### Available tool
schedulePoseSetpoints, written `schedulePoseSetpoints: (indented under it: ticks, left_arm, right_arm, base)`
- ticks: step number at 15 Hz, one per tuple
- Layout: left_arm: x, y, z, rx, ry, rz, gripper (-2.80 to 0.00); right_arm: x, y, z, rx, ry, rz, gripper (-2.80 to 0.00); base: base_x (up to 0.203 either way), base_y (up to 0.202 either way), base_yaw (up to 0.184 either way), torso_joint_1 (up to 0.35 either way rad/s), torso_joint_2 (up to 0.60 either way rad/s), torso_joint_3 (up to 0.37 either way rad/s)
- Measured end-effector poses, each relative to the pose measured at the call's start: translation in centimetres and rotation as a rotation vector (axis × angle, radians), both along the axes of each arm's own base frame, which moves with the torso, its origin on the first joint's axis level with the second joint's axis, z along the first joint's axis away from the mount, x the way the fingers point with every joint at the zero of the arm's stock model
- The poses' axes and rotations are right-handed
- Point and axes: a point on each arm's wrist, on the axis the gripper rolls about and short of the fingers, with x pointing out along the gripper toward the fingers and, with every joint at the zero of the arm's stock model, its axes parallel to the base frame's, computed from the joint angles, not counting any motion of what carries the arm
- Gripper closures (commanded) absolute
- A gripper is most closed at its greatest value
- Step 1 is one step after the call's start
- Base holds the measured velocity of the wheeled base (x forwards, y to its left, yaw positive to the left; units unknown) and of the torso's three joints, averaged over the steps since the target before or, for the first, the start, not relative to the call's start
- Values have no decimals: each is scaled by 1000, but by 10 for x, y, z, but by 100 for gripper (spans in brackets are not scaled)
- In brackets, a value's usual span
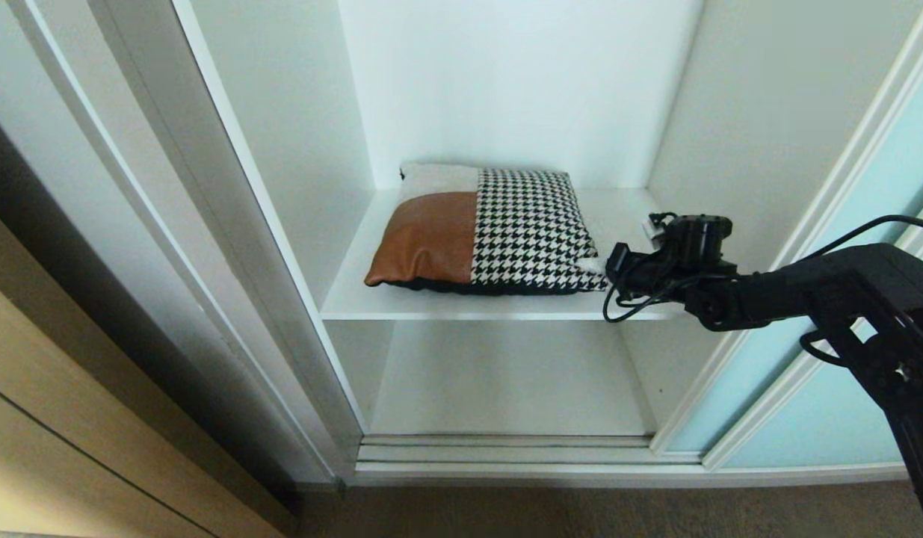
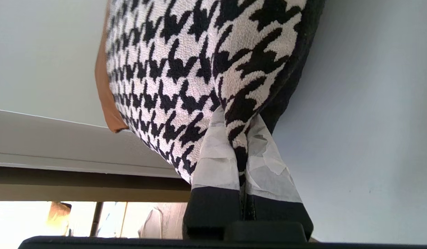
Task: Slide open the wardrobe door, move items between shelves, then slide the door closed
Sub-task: Place the pillow on the lower shelf
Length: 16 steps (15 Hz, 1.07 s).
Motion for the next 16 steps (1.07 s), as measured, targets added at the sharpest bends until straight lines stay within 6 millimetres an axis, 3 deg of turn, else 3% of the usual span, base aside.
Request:
schedulePoseSetpoints:
  ticks: [4, 11, 16]
  left_arm:
    - [0, 0, 0, 2, 0, 0, 0]
    - [0, 0, 0, 5, 1, 1, 0]
    - [0, 0, 0, 13, 8, 2, 0]
  right_arm:
    - [-9, -6, 3, -8, 117, -10, 0]
    - [-37, -38, 34, 22, 196, -77, 0]
    - [-64, -45, 30, 19, 220, -92, 0]
  base:
    - [0, 0, 0, 0, 0, 0]
    - [0, 0, 0, 0, 0, 0]
    - [0, 0, 0, 0, 0, 0]
